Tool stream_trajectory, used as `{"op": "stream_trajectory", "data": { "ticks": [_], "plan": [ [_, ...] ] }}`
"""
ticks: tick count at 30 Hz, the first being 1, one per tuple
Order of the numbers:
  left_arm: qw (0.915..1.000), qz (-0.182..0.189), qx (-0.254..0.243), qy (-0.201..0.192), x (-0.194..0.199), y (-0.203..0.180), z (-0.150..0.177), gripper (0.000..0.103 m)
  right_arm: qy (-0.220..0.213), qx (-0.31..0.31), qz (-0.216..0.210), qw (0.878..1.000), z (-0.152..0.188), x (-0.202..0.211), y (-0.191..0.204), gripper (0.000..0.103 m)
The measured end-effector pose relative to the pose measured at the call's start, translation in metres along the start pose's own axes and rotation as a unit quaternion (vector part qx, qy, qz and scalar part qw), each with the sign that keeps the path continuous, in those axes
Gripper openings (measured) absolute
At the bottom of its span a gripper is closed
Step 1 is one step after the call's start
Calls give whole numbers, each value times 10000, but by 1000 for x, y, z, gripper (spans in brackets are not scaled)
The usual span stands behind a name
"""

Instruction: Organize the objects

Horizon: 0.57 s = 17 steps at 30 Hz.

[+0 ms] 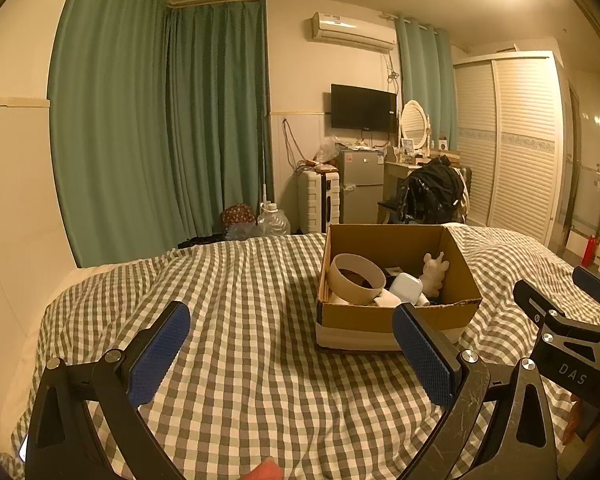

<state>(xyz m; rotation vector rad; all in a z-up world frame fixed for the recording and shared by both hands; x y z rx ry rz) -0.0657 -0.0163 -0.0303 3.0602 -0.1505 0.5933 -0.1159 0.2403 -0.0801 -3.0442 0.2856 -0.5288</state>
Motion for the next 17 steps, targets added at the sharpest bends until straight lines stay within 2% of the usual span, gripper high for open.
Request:
{"op": "stream_trajectory", "data": {
  "ticks": [17],
  "plan": [
    [10000, -21, 24, 23, 1, 2, 0, 103, 77, 80, 1, 9999, 3, -3, 3, 103]
  ]
}}
Point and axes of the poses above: each gripper's, at about its wrist camera, not at the fingertips, and x roughly against the way its jaws point, y to its left, z to its underside, the point moved 5 cm from there along -x, roughly the way its jaws point, and after that the axes turned 6 degrees about z, right-handed, at the moved point
